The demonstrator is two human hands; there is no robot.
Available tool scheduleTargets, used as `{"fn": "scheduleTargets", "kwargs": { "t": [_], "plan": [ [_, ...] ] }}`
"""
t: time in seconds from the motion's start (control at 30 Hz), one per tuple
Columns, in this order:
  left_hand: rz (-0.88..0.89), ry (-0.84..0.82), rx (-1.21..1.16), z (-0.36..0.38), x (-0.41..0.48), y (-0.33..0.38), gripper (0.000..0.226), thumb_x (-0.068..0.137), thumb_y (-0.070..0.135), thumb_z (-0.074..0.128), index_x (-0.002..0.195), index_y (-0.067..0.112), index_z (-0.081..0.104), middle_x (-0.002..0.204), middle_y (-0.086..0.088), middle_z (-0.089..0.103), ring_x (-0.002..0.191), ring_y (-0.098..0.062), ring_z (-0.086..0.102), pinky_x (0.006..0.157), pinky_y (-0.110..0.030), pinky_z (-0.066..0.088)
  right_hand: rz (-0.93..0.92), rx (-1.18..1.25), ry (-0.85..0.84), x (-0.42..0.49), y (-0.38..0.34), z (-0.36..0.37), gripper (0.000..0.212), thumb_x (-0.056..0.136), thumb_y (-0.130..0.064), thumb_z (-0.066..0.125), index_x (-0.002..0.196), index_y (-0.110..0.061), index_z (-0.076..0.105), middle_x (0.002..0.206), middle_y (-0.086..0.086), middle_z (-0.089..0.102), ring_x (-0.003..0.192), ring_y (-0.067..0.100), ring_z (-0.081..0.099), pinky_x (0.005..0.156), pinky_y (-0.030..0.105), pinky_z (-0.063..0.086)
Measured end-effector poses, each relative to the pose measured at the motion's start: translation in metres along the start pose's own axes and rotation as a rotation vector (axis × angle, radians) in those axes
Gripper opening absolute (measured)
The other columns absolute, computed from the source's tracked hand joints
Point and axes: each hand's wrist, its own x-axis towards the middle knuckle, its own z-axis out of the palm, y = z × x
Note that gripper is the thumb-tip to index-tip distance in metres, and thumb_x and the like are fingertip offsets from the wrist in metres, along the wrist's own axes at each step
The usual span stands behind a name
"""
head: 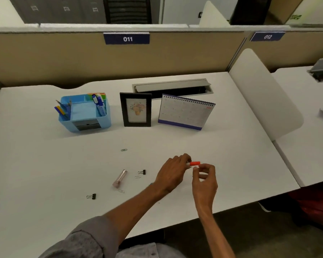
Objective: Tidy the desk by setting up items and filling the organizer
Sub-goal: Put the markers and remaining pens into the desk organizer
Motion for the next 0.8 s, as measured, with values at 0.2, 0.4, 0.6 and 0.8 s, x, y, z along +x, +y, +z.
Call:
{"fn": "scheduleTargets", "kwargs": {
  "t": [0.2, 0.4, 0.6, 0.8],
  "plan": [
    [-0.223, 0.059, -0.081, -0.053, -0.018, -0.051, 0.03, 0.107, 0.03, 0.058, 0.134, 0.022, 0.047, 0.116, -0.005, 0.069, 0.093, -0.019, 0.068, 0.089, -0.03, 0.058, -0.063, 0.045, -0.093, -0.009, -0.046, 0.063, 0.035, 0.095, -0.028, 0.074, 0.121, -0.029, 0.051, 0.111, -0.01, 0.063, 0.089, 0.006, 0.066, 0.068, 0.01, 0.051],
    [-0.327, 0.164, -0.168, -0.09, -0.044, -0.107, 0.026, 0.108, 0.037, 0.054, 0.129, 0.028, 0.042, 0.11, -0.001, 0.07, 0.085, -0.018, 0.069, 0.082, -0.031, 0.063, -0.147, 0.027, -0.223, -0.03, -0.081, 0.123, 0.021, 0.095, -0.034, 0.071, 0.113, -0.031, 0.061, 0.107, -0.015, 0.066, 0.089, 0.003, 0.065, 0.072, 0.012, 0.053],
    [-0.4, 0.276, -0.228, -0.112, -0.069, -0.15, 0.02, 0.106, 0.049, 0.046, 0.12, 0.039, 0.037, 0.103, 0.007, 0.067, 0.08, -0.012, 0.066, 0.075, -0.02, 0.056, -0.185, 0.0, -0.298, -0.051, -0.109, 0.169, 0.027, 0.095, -0.037, 0.071, 0.119, -0.026, 0.065, 0.113, -0.011, 0.07, 0.095, 0.01, 0.067, 0.082, 0.021, 0.057],
    [-0.476, 0.335, -0.317, -0.133, -0.087, -0.176, 0.028, 0.105, 0.053, 0.037, 0.123, 0.033, 0.044, 0.104, 0.01, 0.064, 0.081, -0.01, 0.065, 0.075, -0.015, 0.054, -0.21, -0.026, -0.403, -0.06, -0.131, 0.203, 0.035, 0.094, -0.036, 0.072, 0.126, -0.022, 0.066, 0.119, -0.008, 0.069, 0.097, 0.012, 0.067, 0.081, 0.017, 0.054]
  ]
}}
